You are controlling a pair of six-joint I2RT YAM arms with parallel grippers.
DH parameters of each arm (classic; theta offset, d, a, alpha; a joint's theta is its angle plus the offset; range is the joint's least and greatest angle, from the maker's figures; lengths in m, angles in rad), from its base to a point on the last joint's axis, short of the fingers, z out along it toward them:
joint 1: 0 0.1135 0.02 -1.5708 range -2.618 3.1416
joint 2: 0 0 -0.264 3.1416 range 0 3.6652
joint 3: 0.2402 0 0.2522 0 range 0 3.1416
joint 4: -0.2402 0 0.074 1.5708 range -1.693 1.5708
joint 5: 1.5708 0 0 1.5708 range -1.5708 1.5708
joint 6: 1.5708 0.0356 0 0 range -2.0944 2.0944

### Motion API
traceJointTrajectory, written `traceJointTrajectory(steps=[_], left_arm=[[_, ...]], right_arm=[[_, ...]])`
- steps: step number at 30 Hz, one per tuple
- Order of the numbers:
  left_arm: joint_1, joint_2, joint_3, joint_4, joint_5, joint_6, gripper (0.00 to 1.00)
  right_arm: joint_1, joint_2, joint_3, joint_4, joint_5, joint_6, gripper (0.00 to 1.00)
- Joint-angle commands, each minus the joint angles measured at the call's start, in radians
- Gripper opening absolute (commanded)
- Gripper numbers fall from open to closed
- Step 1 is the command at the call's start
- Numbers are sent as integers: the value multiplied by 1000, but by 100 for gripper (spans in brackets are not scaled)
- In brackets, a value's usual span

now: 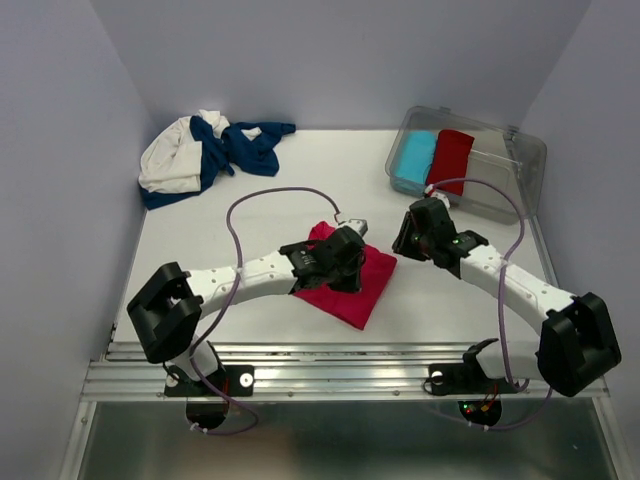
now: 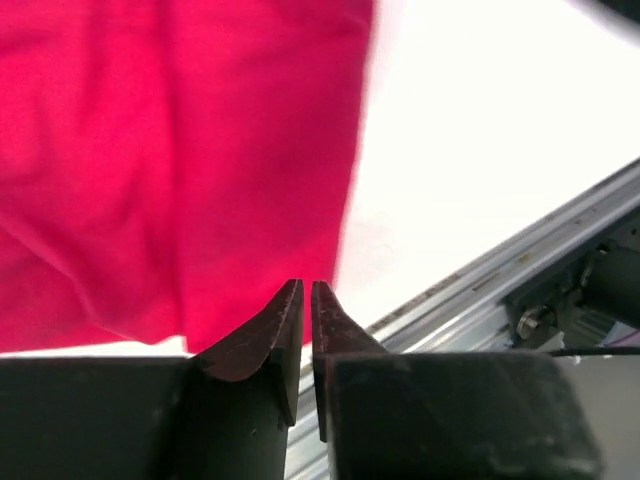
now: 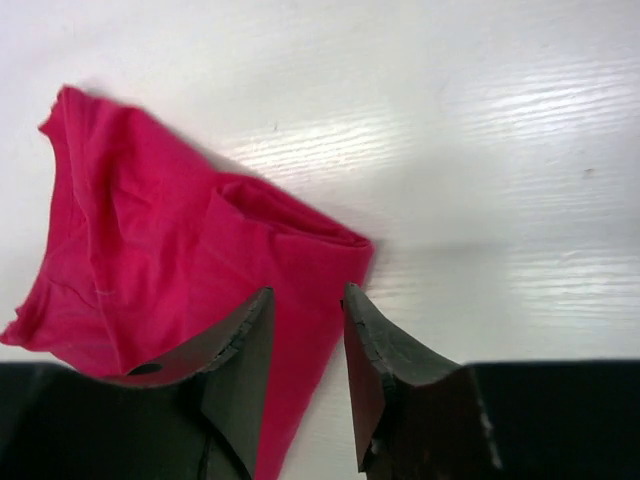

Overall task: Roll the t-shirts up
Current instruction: Roll the T-shirt to the center of the board.

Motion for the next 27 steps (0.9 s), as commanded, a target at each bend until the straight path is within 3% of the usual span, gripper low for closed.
traceJointTrajectory(steps=[1,2,5,9,15,22,25,27], left_arm=[[-113,40,115,-139,-154,28,32],[-133,53,134,-151,-169,31,39],[-183,122,208,-216,-246,33,56],[-238,231,267,-282,-304,39,63],[-265,320,335,-338,-393,33,62],[-267,388,349,-329,-417,47,56],[-265,425,346,-322,-409,58,49],[-261,431,340,-317,-409,59,39]], right_arm=[[-97,-76,-21,-14,-89,-14,43],[-112,-85,-39,-12,-114,-12,51],[-149,-119,-67,-12,-137,-5,57],[-201,-154,-114,-12,-158,17,72],[-235,-185,-150,-12,-186,18,83],[-246,-186,-156,-15,-186,15,86],[-246,-179,-153,-14,-226,14,86],[-246,-172,-156,-12,-258,8,86]])
